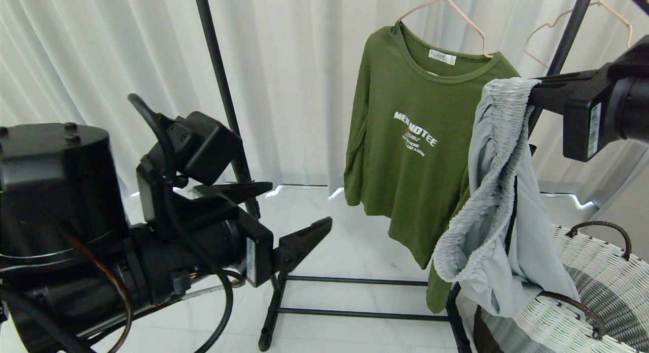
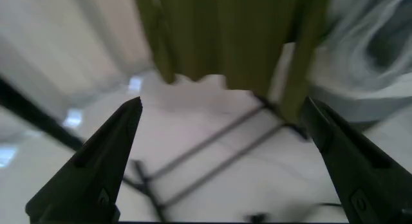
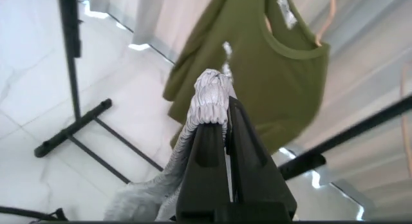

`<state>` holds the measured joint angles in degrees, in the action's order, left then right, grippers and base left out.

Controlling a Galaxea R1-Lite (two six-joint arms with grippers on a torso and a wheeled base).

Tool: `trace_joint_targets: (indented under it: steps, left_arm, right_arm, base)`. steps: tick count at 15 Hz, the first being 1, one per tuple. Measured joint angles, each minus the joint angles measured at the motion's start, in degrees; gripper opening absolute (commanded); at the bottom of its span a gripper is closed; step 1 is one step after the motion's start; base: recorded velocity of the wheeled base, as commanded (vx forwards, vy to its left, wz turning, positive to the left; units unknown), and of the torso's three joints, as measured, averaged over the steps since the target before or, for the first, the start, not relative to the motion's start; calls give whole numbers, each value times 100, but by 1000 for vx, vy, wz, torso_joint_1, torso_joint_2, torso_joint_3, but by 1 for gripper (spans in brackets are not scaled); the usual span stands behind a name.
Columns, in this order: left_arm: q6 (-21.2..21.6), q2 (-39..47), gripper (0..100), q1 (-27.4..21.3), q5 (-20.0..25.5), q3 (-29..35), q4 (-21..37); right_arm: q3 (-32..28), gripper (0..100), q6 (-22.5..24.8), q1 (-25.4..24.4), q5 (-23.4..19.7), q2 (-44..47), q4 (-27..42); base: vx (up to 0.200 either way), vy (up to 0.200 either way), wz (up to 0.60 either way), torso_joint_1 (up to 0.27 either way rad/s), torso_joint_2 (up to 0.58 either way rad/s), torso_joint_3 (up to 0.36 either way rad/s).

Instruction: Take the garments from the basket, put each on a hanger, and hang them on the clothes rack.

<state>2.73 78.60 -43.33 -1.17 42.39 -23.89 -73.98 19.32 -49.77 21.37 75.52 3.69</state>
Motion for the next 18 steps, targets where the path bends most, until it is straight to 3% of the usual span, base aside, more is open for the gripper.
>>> trace_joint_targets:
  steps: [2, 5, 8, 12, 18]
  left_arm:
    - [-856, 336, 100, -483, 46, 168, -5]
    - [-1690, 944, 100, -979, 62, 240, -884]
    - [-1863, 1632, 100, -1124, 77, 234, -1851]
    - [-1913, 2230, 100, -1108, 217, 121, -1921]
    - [-2676, 2721, 100, -1014, 161, 89, -1943]
  right_arm:
    - [-11, 0, -272, -215, 0, 27, -6]
    - [-11, 0, -479, -546, 0, 27, -11]
    - [-93, 0, -734, -869, -2, 41, -11]
    - [-137, 0, -764, -970, -2, 41, -11]
    - [-138, 0, -909, -1337, 0, 9, 10]
  base:
    - [0, 0, 0, 0, 0, 0]
    - [0, 0, 0, 0, 0, 0]
    - [0, 0, 0, 0, 0, 0]
    - [0, 0, 0, 0, 0, 0]
    - [0, 0, 0, 0, 0, 0]
